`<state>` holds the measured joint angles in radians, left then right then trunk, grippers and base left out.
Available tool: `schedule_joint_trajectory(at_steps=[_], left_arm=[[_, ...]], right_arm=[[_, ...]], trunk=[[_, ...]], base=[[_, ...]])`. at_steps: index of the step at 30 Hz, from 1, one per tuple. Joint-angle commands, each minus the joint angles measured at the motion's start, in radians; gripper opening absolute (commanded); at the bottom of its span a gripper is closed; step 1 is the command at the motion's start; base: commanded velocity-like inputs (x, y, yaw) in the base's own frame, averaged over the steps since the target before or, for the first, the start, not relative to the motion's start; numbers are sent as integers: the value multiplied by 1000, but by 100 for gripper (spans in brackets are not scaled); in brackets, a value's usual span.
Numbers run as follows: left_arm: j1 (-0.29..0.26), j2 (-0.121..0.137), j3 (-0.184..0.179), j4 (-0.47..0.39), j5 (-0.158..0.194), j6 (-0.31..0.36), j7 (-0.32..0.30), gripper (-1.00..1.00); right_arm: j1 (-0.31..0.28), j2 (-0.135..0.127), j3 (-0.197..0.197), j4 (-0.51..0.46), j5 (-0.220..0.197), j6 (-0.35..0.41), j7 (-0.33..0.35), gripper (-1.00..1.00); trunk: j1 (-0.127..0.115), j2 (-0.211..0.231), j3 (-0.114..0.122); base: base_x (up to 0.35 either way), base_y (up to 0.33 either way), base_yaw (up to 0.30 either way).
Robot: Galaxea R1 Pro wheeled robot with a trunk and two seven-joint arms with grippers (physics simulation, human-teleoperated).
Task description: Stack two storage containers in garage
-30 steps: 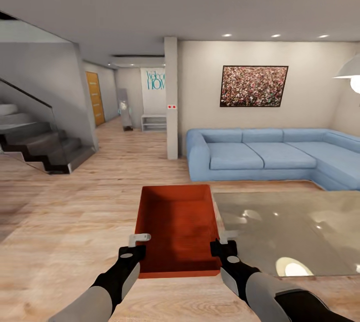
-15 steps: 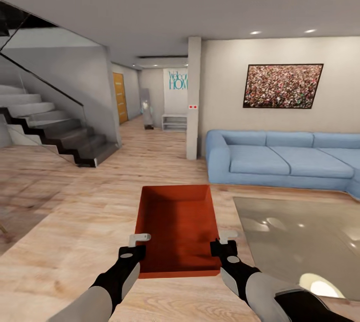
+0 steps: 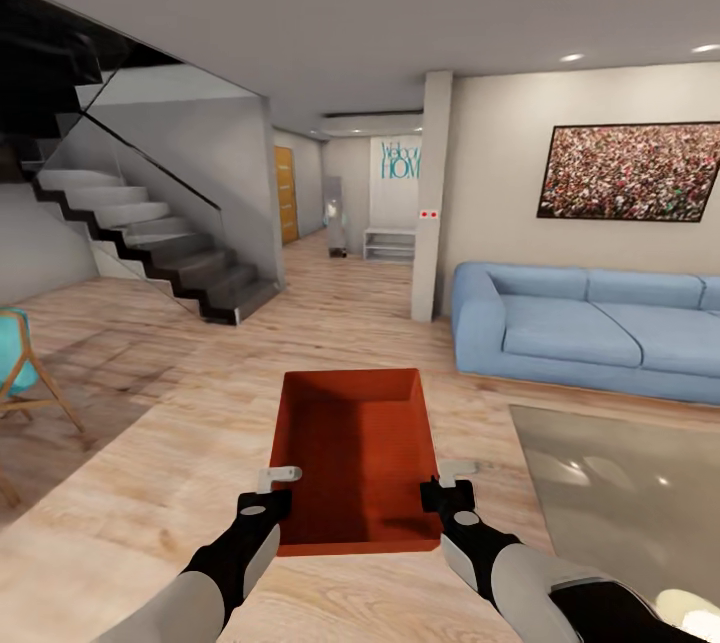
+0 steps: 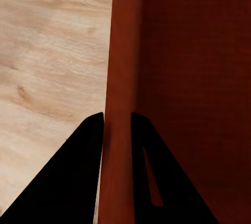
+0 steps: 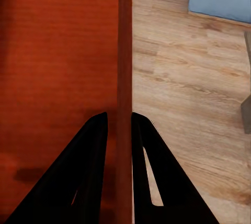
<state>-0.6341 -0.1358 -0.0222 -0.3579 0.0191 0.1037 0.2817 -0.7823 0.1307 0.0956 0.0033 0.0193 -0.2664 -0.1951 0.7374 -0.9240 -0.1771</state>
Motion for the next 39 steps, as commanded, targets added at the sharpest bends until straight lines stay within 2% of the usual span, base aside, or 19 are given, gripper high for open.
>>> schedule_joint_trajectory(at_steps=[1,8,39], left_arm=[[-1,-1,27,-12,-27,-2,11,-100],[-1,0,27,-9,-27,-2,11,-100],[-1,1,27,-7,-27,-2,11,-100]], right_arm=[[0,6,-24,3,5,1,-3,-100],[0,6,-24,3,5,1,-3,-100],[0,6,-23,3,5,1,-3,-100]], trunk=[[0,-1,-1],[0,-1,-1],[0,-1,-1]], base=[[0,0,282],[190,0,136],[320,0,2]])
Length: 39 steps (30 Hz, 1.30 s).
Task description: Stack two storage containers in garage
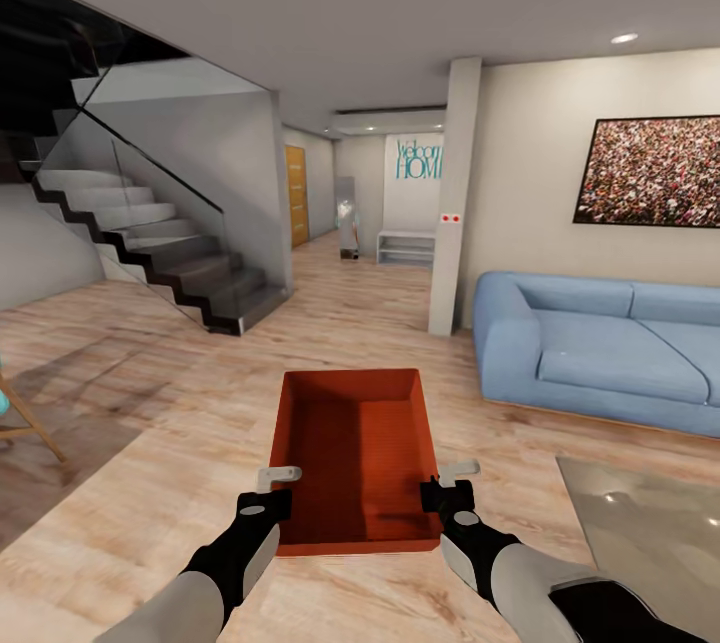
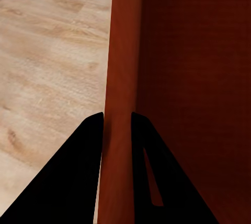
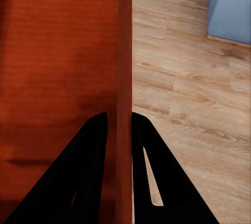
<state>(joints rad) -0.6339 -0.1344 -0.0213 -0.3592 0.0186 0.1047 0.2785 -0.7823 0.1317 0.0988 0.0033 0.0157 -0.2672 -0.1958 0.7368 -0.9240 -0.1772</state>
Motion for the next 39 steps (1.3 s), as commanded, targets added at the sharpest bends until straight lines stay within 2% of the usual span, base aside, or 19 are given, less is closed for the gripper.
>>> schedule_joint_trajectory(at_steps=[1,13,39], left_arm=[[-1,-1,26,-6,-26,-3,14,-100],[-1,0,26,-6,-26,-3,14,-100],[-1,5,26,-6,-26,-3,14,-100]], right_arm=[[0,5,-27,3,9,2,-2,-100],[0,5,-27,3,9,2,-2,-100],[0,5,-26,3,10,2,-2,-100]], trunk=[[1,-1,-1],[1,-1,-1],[1,-1,-1]], base=[[322,0,0],[322,29,0],[322,162,0]])
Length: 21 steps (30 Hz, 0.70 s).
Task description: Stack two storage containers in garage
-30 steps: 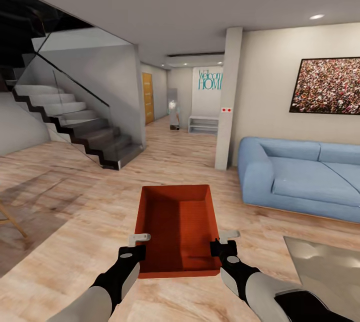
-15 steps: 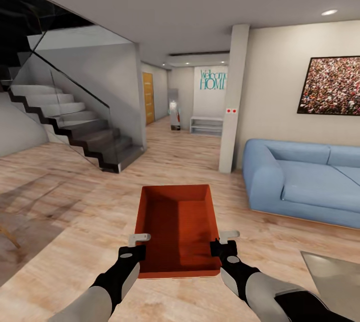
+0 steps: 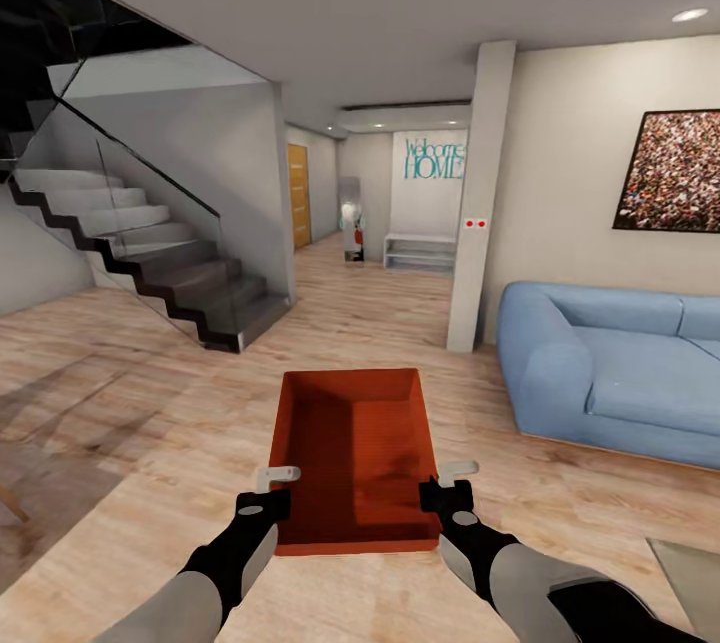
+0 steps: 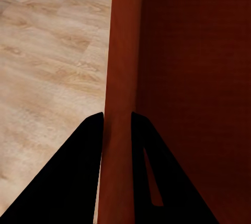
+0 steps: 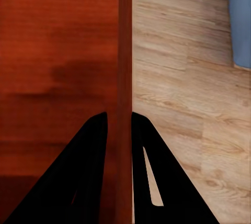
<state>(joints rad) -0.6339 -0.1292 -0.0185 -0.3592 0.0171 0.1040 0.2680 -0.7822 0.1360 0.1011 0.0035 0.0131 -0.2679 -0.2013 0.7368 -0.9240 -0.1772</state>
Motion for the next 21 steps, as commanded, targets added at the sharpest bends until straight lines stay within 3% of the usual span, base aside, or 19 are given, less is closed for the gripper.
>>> schedule_joint_trajectory(at_steps=[1,21], left_arm=[[-1,0,23,-6,-25,-3,25,-100],[-1,2,23,-6,-25,-3,25,-100]], right_arm=[[0,1,-28,3,13,3,3,-100],[0,1,-29,3,16,3,3,-100]], trunk=[[1,-1,-1],[1,-1,-1]], base=[[322,146,0],[322,117,0]])
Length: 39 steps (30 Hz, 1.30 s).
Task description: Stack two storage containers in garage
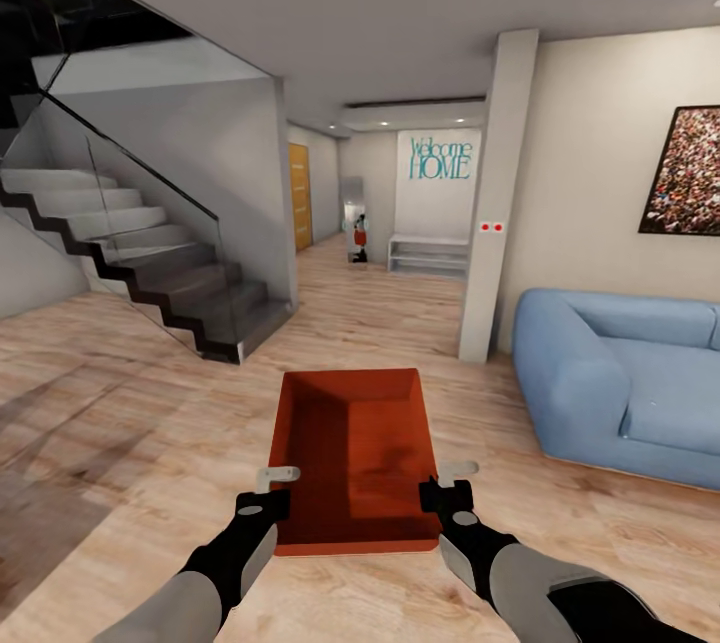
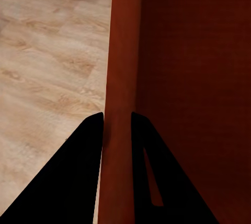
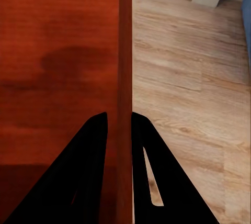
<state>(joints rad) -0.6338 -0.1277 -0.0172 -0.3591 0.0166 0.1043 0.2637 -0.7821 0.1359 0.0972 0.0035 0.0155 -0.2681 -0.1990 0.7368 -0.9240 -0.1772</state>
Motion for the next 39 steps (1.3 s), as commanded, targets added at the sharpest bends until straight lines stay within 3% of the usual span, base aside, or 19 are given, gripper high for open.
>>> schedule_joint_trajectory(at_steps=[1,13,39], left_arm=[[-1,0,22,-6,-24,-3,29,-100],[-1,0,22,-6,-24,-3,29,-100],[-1,0,22,-4,-24,-3,29,-100]], right_arm=[[0,1,-25,3,14,3,1,-100],[0,1,-24,3,14,3,1,-100],[0,1,-24,3,14,3,1,-100]], trunk=[[1,-1,-1],[1,-1,-1],[1,-1,-1]], base=[[322,113,0],[321,100,0],[322,1,0]])
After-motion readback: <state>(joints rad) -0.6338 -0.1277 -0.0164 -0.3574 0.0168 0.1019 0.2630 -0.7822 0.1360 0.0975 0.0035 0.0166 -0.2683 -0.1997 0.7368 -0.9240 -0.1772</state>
